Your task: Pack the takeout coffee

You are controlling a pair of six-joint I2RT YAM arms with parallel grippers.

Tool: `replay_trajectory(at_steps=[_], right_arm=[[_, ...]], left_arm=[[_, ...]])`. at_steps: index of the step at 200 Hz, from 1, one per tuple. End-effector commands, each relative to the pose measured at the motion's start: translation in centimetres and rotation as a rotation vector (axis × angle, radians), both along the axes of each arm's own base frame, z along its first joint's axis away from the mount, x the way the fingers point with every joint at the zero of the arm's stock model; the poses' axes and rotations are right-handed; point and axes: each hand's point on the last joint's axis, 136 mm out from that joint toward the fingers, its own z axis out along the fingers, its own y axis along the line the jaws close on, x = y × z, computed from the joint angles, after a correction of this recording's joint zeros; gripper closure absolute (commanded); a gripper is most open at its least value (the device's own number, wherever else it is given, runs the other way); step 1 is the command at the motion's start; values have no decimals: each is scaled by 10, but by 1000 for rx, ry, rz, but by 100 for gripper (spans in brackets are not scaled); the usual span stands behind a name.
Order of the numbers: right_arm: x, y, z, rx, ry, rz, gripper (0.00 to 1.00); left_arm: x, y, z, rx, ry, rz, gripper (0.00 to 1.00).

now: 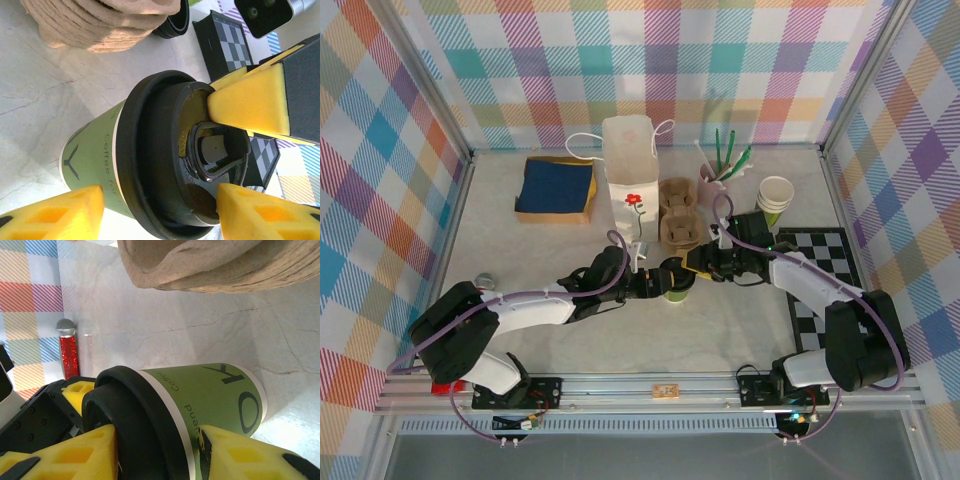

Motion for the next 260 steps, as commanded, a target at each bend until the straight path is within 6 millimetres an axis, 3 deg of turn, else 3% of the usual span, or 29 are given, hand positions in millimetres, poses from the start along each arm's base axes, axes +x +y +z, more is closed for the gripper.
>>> replay_trajectory(at_steps=[1, 47, 110, 197, 231, 260], right_arm=[[-38, -36, -67, -256, 216, -66, 57], [-38, -28, -40, -250, 152, -43, 52], [-57, -21, -44, -266, 154, -29, 52], [-73, -24, -35, -287, 141, -78, 54], [-71, -21, -17, -265, 93, -88, 35], [-60, -19, 4, -271, 34, -80, 33]], left_arm=[[-3, 17, -25, 87, 54, 22, 40], [6, 27, -11, 80, 34, 34, 39], [22, 23, 6, 76, 1, 14, 39], [41, 18, 14, 81, -18, -3, 39], [48, 18, 44, 66, -65, -1, 35], [48, 21, 63, 86, -92, -3, 33]])
